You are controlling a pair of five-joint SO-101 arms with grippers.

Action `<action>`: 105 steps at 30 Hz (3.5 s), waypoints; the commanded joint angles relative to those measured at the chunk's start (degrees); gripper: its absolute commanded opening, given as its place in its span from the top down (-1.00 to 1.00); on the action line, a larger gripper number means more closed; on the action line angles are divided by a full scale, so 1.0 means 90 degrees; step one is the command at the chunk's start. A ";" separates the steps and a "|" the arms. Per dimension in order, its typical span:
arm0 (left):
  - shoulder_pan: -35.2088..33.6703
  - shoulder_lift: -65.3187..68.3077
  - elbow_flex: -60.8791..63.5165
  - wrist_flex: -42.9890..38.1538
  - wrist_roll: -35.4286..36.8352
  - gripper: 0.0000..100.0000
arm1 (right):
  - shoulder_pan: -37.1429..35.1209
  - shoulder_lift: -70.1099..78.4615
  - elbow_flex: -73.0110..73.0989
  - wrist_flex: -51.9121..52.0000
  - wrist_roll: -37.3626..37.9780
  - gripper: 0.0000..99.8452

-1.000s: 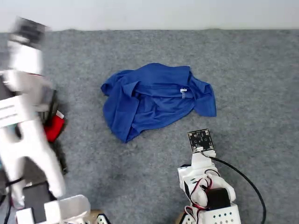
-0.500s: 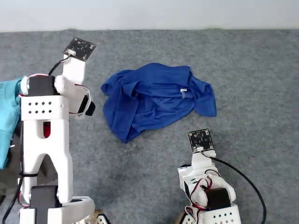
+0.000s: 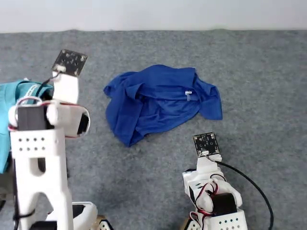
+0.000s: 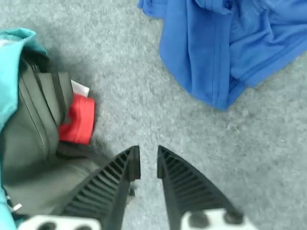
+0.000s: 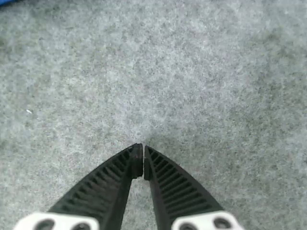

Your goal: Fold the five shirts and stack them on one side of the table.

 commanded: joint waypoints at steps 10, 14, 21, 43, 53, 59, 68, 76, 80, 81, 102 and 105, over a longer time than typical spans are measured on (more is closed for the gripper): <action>-0.1602 -0.0733 0.0894 0.0107 0.0049 0.88 | 0.0005 -0.0015 0.0068 -0.0122 0.0098 0.98; -0.2354 -0.0733 0.0894 0.0117 0.0049 0.88 | 0.0015 -0.0015 -0.0303 -0.0796 0.0830 0.98; -0.2891 -0.0733 0.0894 0.0117 0.0049 0.88 | 0.0278 0.0073 -0.1055 -0.2056 0.0996 0.98; -0.4112 -0.0742 0.0874 0.0107 0.0029 0.88 | -0.1998 0.8532 -0.6584 -0.1607 0.3302 0.98; -0.4103 -0.0742 0.0874 0.0117 0.0029 0.88 | -0.2593 1.1473 -0.9172 -0.1128 0.4103 0.54; -0.4083 -0.0742 0.0874 0.0107 0.0039 0.88 | -0.2974 1.3123 -1.1067 -0.0493 0.4132 0.50; -0.4083 -0.0742 0.0874 0.0107 0.0039 0.88 | -0.3414 1.5165 -1.3089 0.0063 0.4093 0.54; -0.4083 -0.0742 0.0894 0.0098 0.0039 0.88 | -0.3394 1.6376 -1.4027 0.0142 0.4112 0.73; -0.4083 -0.0742 0.0894 0.0088 0.0039 0.88 | -0.3394 1.6464 -1.4379 0.0698 0.4132 0.95; -0.4083 -0.0742 0.0894 0.0088 0.0039 0.88 | -0.3394 1.6435 -1.4457 0.0845 0.4132 0.95; -0.3546 -0.0742 0.0874 0.0117 0.0029 0.88 | -0.1353 1.2840 -1.4691 0.3043 0.4366 0.98; -0.3057 -0.0742 0.0864 0.0117 0.0039 0.88 | -0.0943 1.1834 -1.3890 0.3043 0.4454 0.98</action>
